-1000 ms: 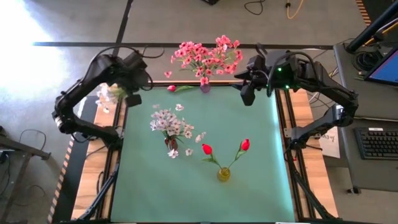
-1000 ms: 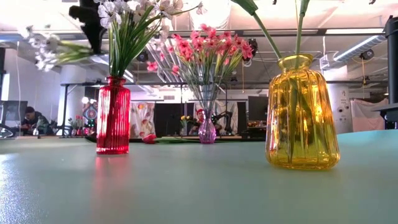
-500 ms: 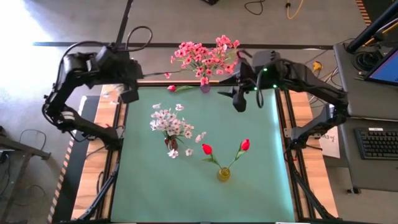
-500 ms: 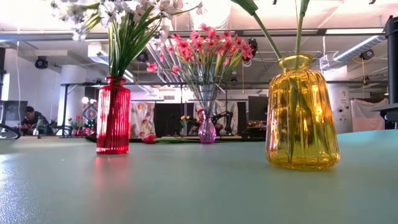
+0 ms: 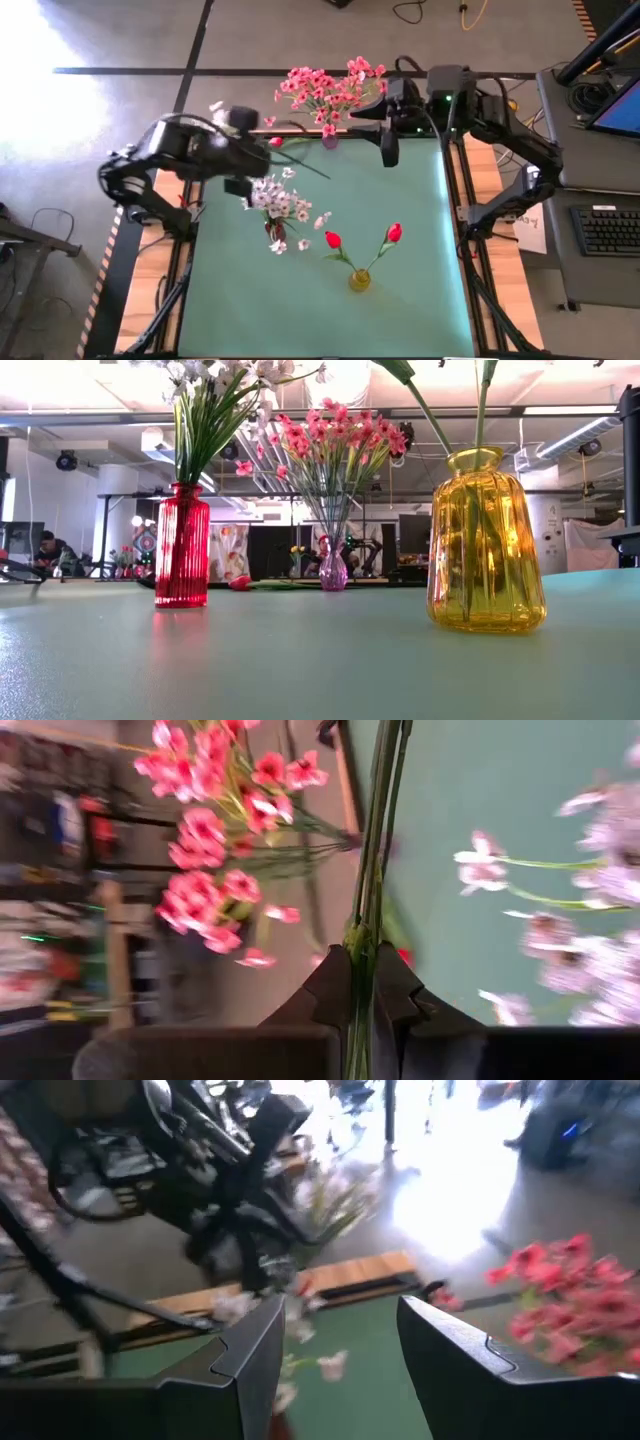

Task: Sort flowers into vase by color
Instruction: Put the white flower into the red flower vase

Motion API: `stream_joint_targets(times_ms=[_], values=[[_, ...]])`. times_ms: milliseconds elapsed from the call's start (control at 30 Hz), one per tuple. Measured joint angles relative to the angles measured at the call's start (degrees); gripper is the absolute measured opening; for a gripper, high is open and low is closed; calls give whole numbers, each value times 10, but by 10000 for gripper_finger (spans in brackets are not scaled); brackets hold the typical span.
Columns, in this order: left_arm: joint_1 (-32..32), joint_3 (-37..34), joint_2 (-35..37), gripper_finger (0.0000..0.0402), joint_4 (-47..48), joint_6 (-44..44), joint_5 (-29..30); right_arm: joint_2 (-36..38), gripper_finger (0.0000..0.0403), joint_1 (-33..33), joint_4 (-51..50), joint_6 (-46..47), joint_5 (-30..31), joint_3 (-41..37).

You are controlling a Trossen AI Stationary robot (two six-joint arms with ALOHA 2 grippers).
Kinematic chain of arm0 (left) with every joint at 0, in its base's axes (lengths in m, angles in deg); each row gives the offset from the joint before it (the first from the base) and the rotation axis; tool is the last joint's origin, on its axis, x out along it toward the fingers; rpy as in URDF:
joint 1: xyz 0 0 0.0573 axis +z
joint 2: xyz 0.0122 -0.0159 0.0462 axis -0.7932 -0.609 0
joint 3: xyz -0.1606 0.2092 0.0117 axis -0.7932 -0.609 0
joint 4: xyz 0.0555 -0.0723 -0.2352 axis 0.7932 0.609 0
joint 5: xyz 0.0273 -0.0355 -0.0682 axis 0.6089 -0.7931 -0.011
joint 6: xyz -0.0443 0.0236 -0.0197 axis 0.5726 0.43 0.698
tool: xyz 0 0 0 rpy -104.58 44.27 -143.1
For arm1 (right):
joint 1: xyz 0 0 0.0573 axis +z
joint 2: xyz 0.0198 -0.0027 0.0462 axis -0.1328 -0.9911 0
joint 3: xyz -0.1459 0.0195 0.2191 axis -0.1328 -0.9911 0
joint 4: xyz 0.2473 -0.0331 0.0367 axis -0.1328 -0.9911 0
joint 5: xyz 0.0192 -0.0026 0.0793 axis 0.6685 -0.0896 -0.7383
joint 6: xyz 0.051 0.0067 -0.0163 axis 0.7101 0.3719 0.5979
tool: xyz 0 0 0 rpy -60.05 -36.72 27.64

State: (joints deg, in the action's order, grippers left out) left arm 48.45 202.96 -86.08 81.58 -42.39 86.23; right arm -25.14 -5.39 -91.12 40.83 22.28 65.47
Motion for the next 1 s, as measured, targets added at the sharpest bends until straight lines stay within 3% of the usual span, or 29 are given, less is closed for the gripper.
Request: stream_joint_targets(times_ms=[167, 300, 533, 667, 867, 1000], values=[[-12, 64, -77, 0, 1, -71, 66, -13, 187, 2, -46, 45, -42, 10], [-14, 123, -124, 0, 1, -96, 71, -30, 187, 6, -101, 62, -46, 10], [-42, 105, -141, 0, 4, -101, 80, -66, 194, 8, -134, 84, -87, 10], [-57, 105, -153, 0, 4, -99, 89, -92, 220, 8, -131, 82, -91, 10], [-58, 105, -159, 0, 4, -102, 102, -131, 267, 8, -116, 71, -169, 30], [-58, 105, -159, 0, 4, -106, 102, -157, 284, 8, -118, 69, -172, 53]])
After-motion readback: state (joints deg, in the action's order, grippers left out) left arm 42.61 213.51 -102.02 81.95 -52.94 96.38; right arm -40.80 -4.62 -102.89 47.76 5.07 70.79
